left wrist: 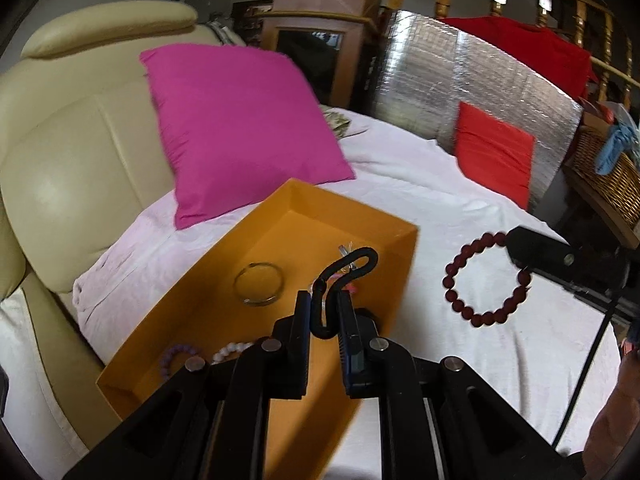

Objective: Organize jewelry
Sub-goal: 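Carry the black cord and red beaded bracelet over the orange box, then lower both items into the orange box and open both tools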

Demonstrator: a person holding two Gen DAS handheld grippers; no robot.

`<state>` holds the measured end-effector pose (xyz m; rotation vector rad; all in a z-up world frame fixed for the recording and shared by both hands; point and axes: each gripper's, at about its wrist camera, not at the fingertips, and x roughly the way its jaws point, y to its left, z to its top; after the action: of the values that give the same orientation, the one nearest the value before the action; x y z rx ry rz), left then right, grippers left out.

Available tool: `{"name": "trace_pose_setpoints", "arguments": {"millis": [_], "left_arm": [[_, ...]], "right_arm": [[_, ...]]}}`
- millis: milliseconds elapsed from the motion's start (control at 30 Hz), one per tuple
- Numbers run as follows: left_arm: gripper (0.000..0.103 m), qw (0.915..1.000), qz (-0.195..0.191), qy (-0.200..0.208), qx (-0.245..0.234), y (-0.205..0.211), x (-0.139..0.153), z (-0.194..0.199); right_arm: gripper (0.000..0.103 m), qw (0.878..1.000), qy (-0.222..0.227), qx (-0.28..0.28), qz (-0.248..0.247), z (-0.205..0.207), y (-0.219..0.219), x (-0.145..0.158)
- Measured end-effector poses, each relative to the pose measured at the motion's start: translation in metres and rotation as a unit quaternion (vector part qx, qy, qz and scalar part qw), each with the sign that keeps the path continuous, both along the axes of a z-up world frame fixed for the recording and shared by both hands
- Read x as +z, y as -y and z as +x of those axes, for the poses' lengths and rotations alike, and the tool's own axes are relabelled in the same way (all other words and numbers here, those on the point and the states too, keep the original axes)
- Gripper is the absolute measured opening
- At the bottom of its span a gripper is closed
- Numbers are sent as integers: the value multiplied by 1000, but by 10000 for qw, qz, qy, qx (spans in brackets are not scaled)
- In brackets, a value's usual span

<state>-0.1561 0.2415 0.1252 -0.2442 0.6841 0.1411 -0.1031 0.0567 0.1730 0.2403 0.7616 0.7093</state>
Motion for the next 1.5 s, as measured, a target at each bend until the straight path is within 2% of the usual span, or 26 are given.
{"name": "trace_pose_setpoints", "arguments": {"millis": [233,667,1133,1500], "left_arm": [[13,9993,-74,-302,194,-26,-28,5],[13,9975,-153,-661,221,-37,-64,22],[13,9960,-150,-881,82,-31,-82,34],[13,9942,-144,-1070,-16,-26,-91,41]], "right_arm": [[11,9998,-112,129,-106,12,-26,-13],[11,9983,-386,56,-442,66,-54,-45],[11,9961,-373,15,-800,119,-96,-53],[11,9946,-556,199,-855,140,-133,-70]]}}
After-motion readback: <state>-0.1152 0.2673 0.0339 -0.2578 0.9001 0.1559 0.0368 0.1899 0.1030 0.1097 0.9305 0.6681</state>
